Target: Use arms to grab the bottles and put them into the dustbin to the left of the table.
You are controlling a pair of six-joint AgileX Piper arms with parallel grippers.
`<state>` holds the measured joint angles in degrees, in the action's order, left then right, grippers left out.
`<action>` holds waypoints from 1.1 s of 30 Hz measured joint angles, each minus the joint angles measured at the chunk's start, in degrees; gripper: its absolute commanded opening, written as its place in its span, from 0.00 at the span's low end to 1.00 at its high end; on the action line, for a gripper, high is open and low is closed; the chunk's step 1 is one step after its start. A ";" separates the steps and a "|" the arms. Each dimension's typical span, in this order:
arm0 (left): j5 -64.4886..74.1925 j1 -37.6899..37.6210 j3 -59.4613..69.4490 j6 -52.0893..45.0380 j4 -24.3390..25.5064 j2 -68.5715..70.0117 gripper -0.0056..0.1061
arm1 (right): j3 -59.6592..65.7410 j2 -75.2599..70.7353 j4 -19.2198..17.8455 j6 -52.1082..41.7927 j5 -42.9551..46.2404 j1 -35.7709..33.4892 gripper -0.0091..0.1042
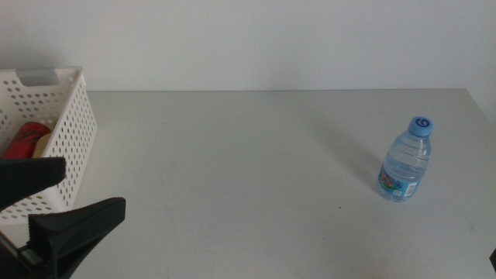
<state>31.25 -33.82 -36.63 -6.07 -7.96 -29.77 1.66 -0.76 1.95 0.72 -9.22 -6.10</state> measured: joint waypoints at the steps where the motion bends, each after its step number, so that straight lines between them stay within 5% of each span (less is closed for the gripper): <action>1: 0.00 0.00 0.00 0.00 0.00 0.00 0.89 | 0.00 0.00 -0.06 0.00 0.23 0.00 0.91; 9: 0.00 0.00 0.00 0.00 0.00 0.00 0.89 | 0.00 5.59 -3.15 0.00 7.67 0.00 0.91; 20: 0.00 0.00 0.00 0.00 0.00 0.00 0.89 | 0.00 37.85 -8.00 4.51 35.37 0.00 0.91; 33: 0.00 0.00 0.00 0.00 0.00 0.00 0.89 | -0.16 64.39 -8.46 4.83 61.80 0.00 0.91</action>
<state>31.25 -33.82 -36.63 -6.07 -7.96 -29.77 1.51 63.63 -6.51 5.55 52.58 -6.10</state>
